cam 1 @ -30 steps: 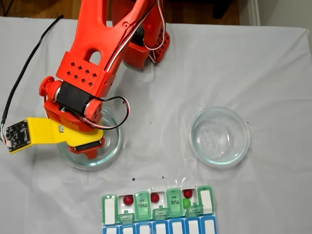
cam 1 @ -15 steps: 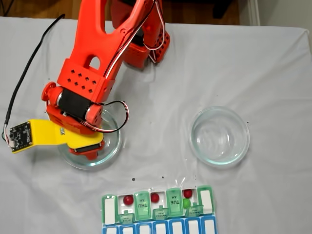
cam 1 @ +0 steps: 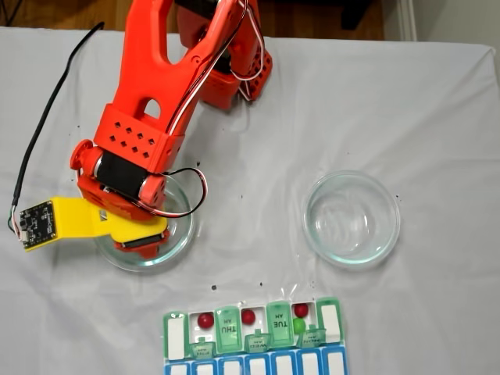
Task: Sort medicines into box.
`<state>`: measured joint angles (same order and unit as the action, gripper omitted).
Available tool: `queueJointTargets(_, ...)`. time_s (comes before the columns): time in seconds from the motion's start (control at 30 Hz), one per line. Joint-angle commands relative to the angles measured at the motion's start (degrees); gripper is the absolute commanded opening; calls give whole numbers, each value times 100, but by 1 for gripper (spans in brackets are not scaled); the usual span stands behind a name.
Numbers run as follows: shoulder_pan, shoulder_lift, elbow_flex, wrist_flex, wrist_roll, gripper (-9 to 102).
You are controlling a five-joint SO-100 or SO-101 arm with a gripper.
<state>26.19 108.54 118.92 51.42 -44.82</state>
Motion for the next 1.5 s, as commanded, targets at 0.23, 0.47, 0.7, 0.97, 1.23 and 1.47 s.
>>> queueJointTargets(0.23, -88, 62, -237, -79, 97, 20)
queueJointTargets(0.47, -105, 18, -255, -123, 132, 18)
queueJointTargets(0.7, -132, 9, -220, -237, 185, 16)
queueJointTargets(0.97, -141, 26, -176, -316, 299, 5)
queueJointTargets(1.23, -158, 220, -62, -281, 352, 0)
queueJointTargets(1.47, -352, 1230, 246, -176, 773, 0)
